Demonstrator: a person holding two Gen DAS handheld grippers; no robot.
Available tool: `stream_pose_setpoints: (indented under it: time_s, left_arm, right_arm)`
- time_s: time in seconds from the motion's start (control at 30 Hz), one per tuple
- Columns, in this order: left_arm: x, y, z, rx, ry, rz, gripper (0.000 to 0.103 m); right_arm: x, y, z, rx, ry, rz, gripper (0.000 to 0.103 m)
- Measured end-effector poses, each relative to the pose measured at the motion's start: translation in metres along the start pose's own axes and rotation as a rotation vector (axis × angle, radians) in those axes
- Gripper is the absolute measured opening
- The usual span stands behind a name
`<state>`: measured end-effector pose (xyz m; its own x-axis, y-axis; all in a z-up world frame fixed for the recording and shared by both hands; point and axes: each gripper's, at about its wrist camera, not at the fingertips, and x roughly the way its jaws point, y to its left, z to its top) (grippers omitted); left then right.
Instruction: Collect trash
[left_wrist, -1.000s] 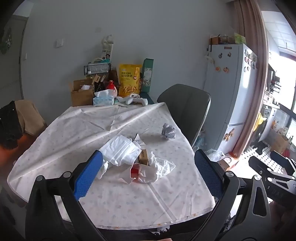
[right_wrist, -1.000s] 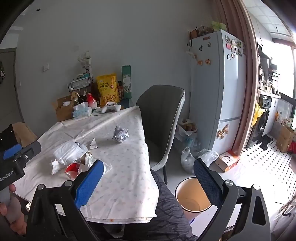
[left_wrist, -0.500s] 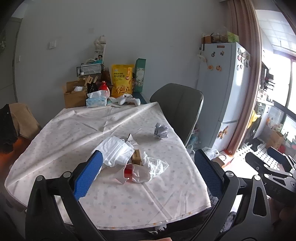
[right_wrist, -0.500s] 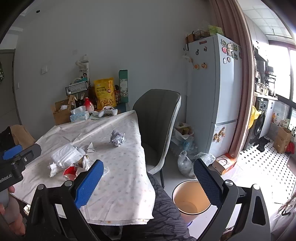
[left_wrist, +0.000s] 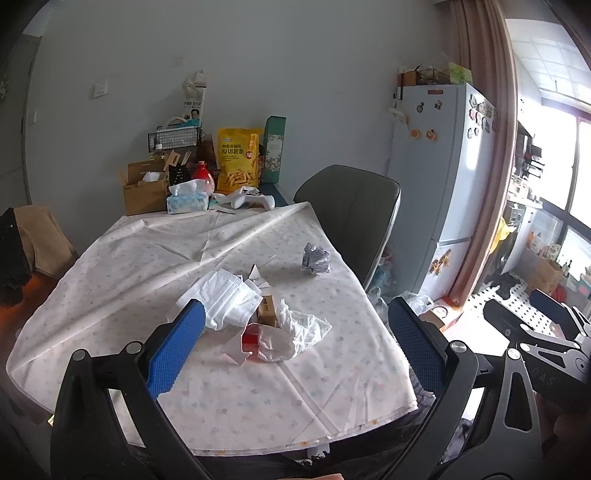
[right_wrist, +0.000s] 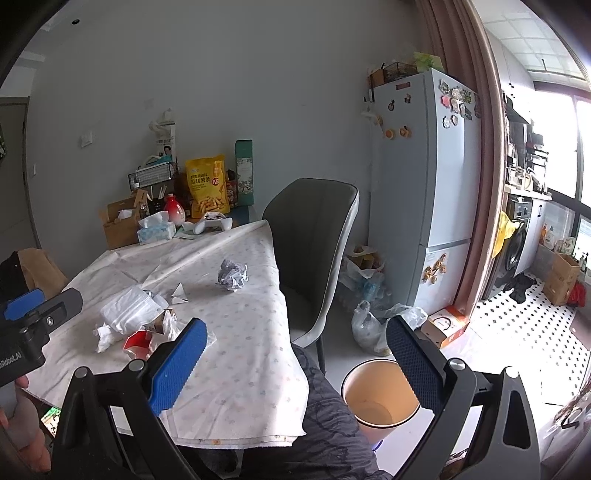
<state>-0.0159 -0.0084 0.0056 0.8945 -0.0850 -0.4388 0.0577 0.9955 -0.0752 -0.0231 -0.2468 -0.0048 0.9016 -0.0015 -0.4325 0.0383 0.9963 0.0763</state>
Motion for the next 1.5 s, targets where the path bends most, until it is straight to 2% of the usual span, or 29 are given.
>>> stream_pose_setpoints:
  time_s: [0.4,1.07,1.5]
  left_arm:
    - [0.003,0.003,-0.006,0.006,0.014,0.010,0.098]
    - [-0.002,-0.006,-0.002,0.034,0.005,0.009,0.098]
    - [-0.002,0.012,-0.004,0.000,0.014,0.038,0.098]
  right_arm:
    - [0.009,-0.004,-0.005,0.021,0.025,-0.006,0.095]
    - [0.005,-0.003,-0.005,0.015,0.015,0.003,0.095]
    - [0.002,-0.004,0.004,0.013,0.000,0.015,0.095]
